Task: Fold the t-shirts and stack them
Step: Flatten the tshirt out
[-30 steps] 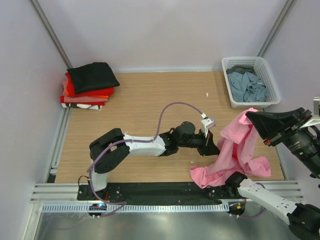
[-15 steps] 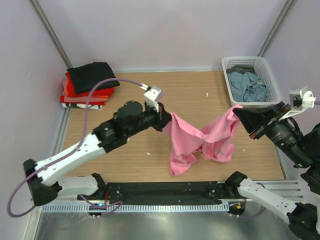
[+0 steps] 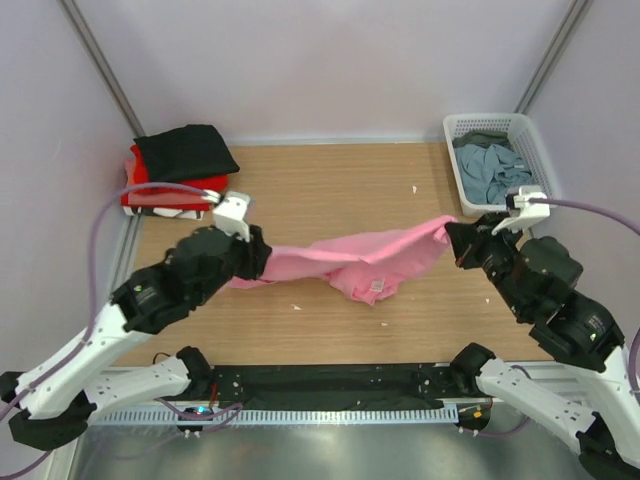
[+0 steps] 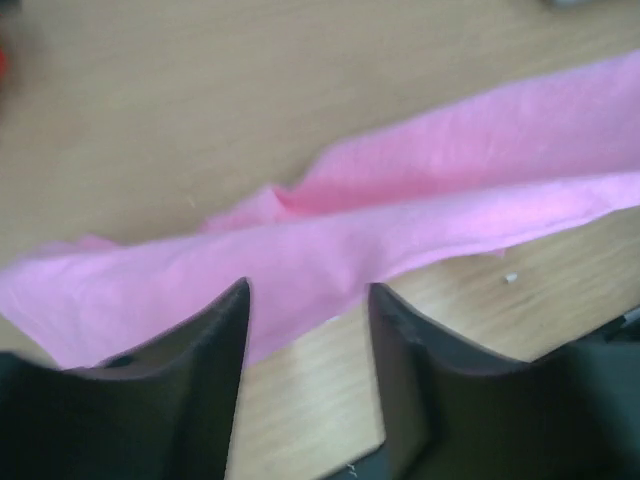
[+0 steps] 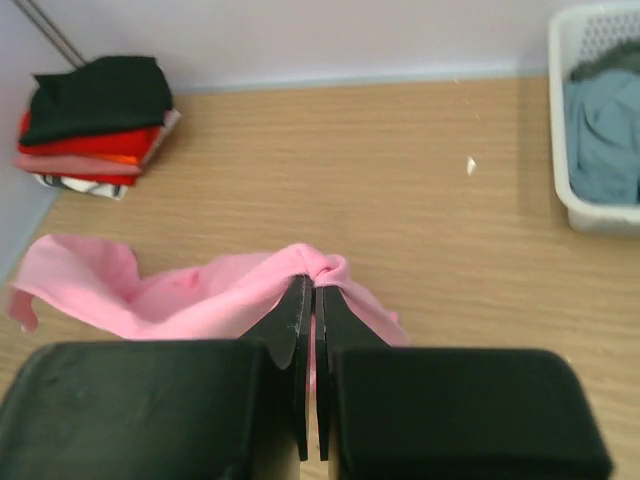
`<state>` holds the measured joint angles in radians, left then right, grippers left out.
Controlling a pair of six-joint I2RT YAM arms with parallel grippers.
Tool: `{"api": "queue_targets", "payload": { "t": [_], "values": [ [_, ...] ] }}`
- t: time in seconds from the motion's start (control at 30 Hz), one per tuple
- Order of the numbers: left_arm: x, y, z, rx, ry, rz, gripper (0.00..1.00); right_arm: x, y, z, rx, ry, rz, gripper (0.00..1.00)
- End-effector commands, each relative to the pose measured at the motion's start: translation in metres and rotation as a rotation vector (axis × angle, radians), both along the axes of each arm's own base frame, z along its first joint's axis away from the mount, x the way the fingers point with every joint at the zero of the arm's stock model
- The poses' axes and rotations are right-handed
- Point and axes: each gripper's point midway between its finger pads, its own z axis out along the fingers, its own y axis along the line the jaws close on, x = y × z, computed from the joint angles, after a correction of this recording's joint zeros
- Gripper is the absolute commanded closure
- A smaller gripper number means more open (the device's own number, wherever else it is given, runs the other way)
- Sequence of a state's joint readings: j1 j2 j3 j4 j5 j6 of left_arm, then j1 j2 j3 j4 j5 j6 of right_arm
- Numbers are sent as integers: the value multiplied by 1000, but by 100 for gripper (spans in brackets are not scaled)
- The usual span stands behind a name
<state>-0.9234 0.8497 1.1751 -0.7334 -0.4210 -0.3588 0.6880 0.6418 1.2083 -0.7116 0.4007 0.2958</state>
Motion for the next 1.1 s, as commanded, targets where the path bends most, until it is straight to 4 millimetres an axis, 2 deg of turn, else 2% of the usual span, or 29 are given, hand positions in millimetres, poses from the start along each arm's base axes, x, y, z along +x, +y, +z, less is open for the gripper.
{"api": "queue_targets", "payload": {
  "t": [0.0, 0.03, 0.1, 0.13, 0.2, 0.23, 0.33, 0.4, 0.5, 0.53, 0.63, 0.77, 0.9, 1.07],
  "values": [
    [-17, -16, -88, 1, 280, 33, 43, -5, -23, -18, 57, 18, -116, 99],
    [-24, -13, -116, 17, 333, 50, 27, -5, -21, -35, 57, 58, -119, 99],
    [-26, -9, -123, -61, 354, 110, 20, -9, -20, -53, 49, 104, -109, 99],
    [-27, -2, -136, -53, 362, 147, 19, -9, -18, -67, 36, 139, -108, 99],
    [-23, 1, -135, -106, 340, 188, 21, -11, -17, -80, 21, 175, -108, 99],
    [-23, 4, -146, -109, 353, 222, 21, -11, -16, -87, 15, 190, -106, 99],
    [-19, 19, -163, -68, 363, 329, 21, -10, -18, -92, 1, 202, -119, 99],
    [-19, 21, -171, -86, 390, 382, 21, -9, -23, -93, -14, 203, -145, 99],
    [-26, 14, -194, -113, 462, 386, 27, -8, -26, -94, -32, 203, -158, 99],
    [-31, 17, -208, -97, 488, 396, 28, -8, -25, -94, -34, 202, -156, 99],
    [-41, 25, -231, -102, 545, 442, 28, -7, -22, -95, -38, 211, -143, 99],
    [-48, 32, -250, -106, 582, 481, 30, -5, -13, -96, -38, 230, -114, 99],
    [-47, 27, -262, -115, 620, 484, 32, -2, -7, -102, -43, 239, -96, 99],
    [-56, 22, -278, -120, 693, 469, 38, -3, -7, -108, -52, 251, -96, 99]
  ]
}}
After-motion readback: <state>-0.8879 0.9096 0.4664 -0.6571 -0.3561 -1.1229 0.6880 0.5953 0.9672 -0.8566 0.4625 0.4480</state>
